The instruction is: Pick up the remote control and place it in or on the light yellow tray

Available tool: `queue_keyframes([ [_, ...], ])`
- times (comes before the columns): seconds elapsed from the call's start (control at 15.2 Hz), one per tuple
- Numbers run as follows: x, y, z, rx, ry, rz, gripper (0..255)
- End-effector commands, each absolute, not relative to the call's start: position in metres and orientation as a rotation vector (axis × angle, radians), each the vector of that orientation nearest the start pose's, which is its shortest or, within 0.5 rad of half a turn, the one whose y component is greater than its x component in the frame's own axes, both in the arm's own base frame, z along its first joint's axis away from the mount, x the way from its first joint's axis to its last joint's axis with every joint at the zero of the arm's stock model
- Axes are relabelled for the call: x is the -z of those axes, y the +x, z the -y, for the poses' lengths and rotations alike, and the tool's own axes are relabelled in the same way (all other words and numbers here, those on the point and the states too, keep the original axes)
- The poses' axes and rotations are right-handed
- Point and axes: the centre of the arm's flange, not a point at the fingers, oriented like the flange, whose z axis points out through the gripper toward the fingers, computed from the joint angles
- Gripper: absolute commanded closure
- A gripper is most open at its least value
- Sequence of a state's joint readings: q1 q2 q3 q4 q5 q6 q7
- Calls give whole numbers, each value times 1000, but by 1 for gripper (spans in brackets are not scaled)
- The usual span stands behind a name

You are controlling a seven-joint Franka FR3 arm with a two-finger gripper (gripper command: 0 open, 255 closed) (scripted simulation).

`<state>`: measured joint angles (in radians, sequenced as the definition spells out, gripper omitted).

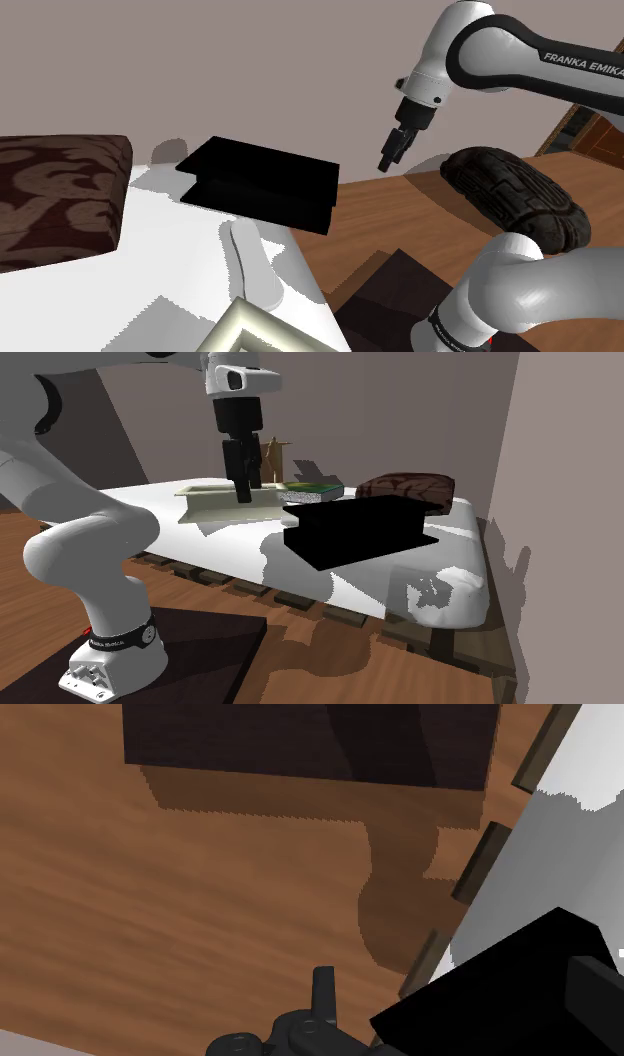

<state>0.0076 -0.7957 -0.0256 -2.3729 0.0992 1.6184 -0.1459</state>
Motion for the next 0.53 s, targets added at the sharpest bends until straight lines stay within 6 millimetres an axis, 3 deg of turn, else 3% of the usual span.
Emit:
queue_keyframes([
  [0.0,-590,309,-2,76,-3020,200,0],
  [0.46,-568,314,-96,55,-3051,52,0],
])
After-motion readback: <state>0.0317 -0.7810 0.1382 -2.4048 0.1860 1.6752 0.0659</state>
